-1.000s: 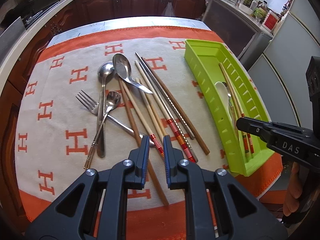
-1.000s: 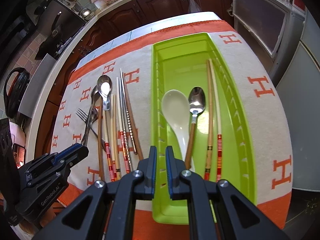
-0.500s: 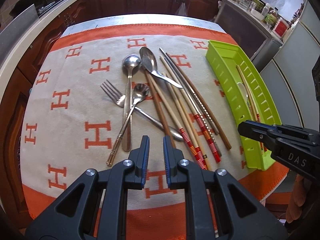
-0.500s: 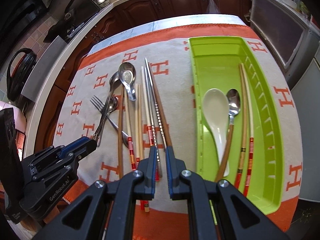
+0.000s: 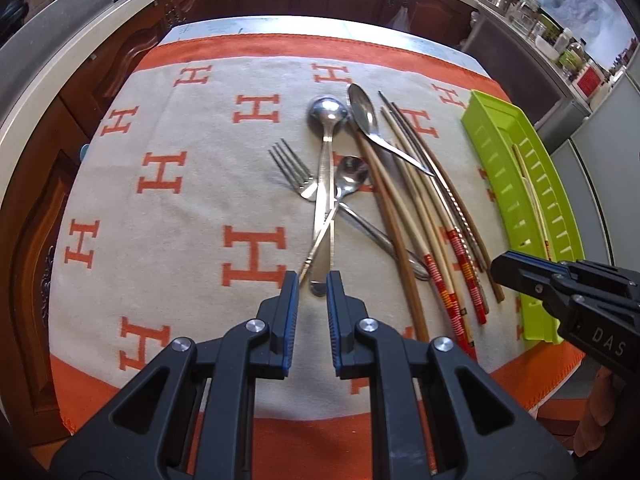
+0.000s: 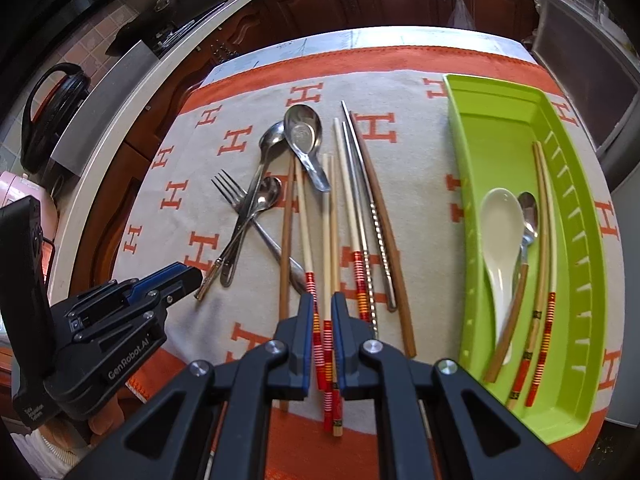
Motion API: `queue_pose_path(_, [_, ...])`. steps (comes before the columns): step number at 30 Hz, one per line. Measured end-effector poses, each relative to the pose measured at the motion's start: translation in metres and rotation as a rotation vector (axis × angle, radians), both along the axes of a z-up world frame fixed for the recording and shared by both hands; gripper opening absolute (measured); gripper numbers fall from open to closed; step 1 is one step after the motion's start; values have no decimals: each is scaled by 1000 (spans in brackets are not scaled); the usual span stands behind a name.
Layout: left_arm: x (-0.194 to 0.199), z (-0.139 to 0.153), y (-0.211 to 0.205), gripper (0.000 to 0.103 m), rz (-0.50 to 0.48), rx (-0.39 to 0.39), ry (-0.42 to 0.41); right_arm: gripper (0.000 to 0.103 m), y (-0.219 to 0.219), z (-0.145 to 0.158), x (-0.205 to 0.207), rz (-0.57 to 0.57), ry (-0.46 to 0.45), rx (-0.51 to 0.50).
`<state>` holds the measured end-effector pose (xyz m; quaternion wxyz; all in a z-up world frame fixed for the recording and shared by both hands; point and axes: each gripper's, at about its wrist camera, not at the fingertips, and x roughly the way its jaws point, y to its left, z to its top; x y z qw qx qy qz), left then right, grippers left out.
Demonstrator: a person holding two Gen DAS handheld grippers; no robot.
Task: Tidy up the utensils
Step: 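Move both open tools back over the remaining forks, spoons and chopsticks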
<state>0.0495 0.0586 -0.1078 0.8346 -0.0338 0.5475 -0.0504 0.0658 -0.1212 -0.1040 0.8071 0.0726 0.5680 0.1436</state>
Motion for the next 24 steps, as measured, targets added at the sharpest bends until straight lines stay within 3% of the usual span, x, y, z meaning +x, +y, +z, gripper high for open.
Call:
queue_pose_path(16, [20,-6,53,11,111,11,4,9,25,4,38,23,4,57])
queue_pose_path(20, [28,-11,61,11,118,6,15,9,29,-2,54,11,28,99])
queue_pose_path(24, [38,-16,62,11,100,-17,30,9,37,-3,75,7,28,79])
